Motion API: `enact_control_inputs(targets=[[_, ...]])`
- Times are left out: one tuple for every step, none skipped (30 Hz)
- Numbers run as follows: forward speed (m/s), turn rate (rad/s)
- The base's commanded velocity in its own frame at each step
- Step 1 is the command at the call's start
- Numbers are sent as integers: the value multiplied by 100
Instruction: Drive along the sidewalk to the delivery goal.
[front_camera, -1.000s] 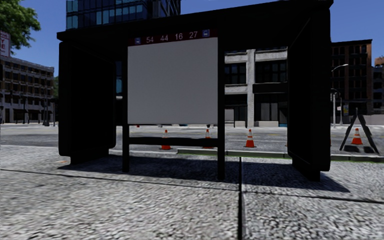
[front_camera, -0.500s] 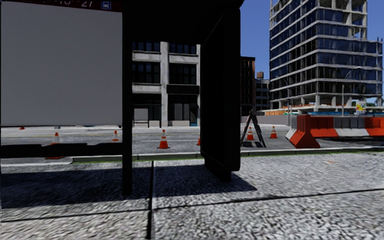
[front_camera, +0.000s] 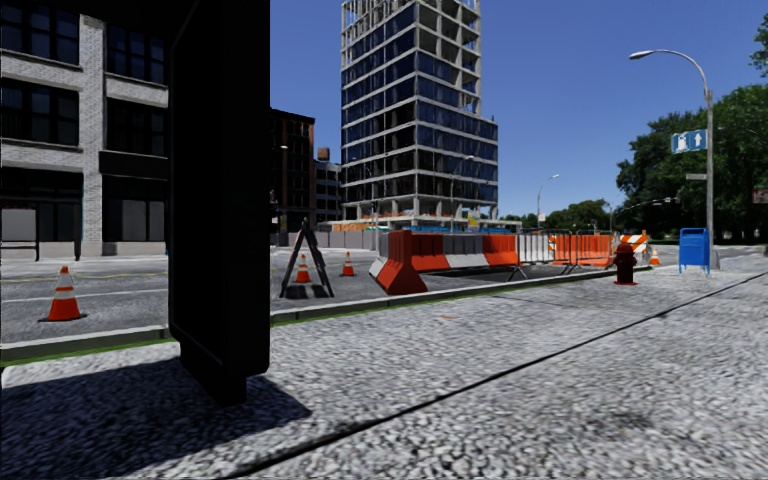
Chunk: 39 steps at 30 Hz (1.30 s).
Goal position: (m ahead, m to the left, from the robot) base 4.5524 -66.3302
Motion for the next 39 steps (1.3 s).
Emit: enact_control_inputs(targets=[[122,-104],[123,-104],[124,-104],[124,-104],[124,-104],[124,-104],[124,-104],[124,-104],[124,-104],[124,-104],[124,-104],[124,-104],[124,-104],[124,-104],[124,-104],[124,-103],[124,-97],[124,-97],[124,-51],[124,0],[124,0],[124,0],[124,0],[124,0],[124,0],[124,0],[124,0],[124,0],[124,0],[124,0],[124,0],[124,0],[124,0],[124,0],[200,0],[200,0],[200,0],[200,0],[200,0]])
